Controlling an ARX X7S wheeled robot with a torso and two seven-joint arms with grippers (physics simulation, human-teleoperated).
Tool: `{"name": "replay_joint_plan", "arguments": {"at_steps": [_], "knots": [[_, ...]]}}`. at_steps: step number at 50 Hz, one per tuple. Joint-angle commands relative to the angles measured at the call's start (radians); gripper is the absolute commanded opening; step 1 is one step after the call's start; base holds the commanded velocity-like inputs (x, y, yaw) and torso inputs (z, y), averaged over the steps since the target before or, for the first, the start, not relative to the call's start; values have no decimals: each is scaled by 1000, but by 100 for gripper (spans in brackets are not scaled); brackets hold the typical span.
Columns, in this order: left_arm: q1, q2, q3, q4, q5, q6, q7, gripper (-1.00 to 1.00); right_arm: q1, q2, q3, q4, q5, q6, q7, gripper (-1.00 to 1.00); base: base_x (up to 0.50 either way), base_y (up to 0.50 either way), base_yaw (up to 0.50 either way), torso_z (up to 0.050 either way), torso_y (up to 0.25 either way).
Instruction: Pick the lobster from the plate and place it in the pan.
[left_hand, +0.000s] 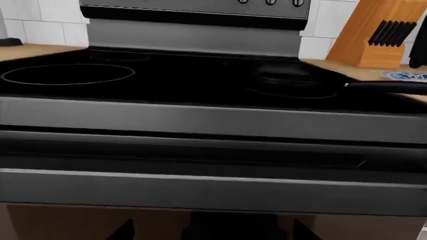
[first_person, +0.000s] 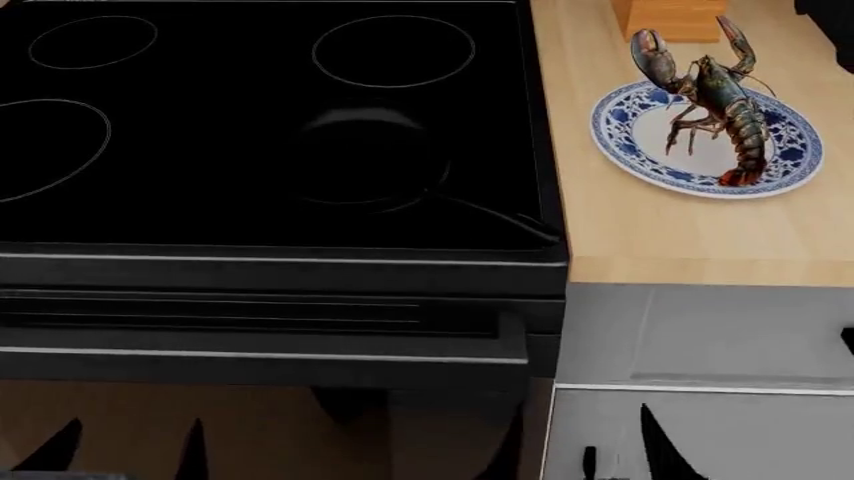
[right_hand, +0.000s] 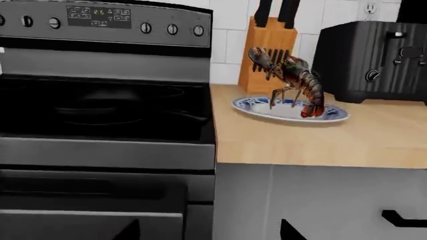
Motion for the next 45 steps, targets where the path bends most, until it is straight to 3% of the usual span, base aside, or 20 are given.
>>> {"name": "replay_joint_plan", "arguments": {"at_steps": [1, 10, 16, 24, 28, 31, 33, 37, 42, 45], "knots": [[-68, -42, 4, 311, -73, -362, -60, 100, 69, 54, 45, -322, 56, 294, 12, 100, 0, 0, 0, 0, 0], [-220, -55, -69, 556, -196, -715, -113, 100, 183, 71, 105, -479, 135, 525, 24, 100, 0, 0, 0, 0, 0], [-389, -32, -158, 698, -296, -1019, -164, 100, 267, 95, 135, -591, 173, 678, 35, 100, 0, 0, 0, 0, 0], [-535, -3, -225, 767, -370, -1222, -196, 100, 340, 96, 163, -678, 217, 787, 47, 100, 0, 0, 0, 0, 0], [-606, -41, -335, 757, -726, -1278, -426, 100, 387, 113, 170, -723, 241, 865, 53, 100, 0, 0, 0, 0, 0], [-678, -101, -402, 706, -1114, -1277, -743, 100, 428, 132, 200, -748, 318, 917, 92, 100, 0, 0, 0, 0, 0], [-723, -134, -400, 672, -1325, -1258, -921, 100, 466, 211, 185, -749, 491, 912, 226, 100, 0, 0, 0, 0, 0], [-748, -176, -364, 660, -1320, -1232, -939, 100, 545, 327, 155, -748, 749, 927, 466, 100, 0, 0, 0, 0, 0], [-841, -258, -280, 608, -1588, -1136, -1200, 100, 616, 353, 171, -737, 887, 950, 565, 100, 0, 0, 0, 0, 0], [-880, -291, -233, 605, -1668, -1083, -1292, 100, 650, 358, 180, -733, 938, 992, 615, 100, 0, 0, 0, 0, 0]]}}
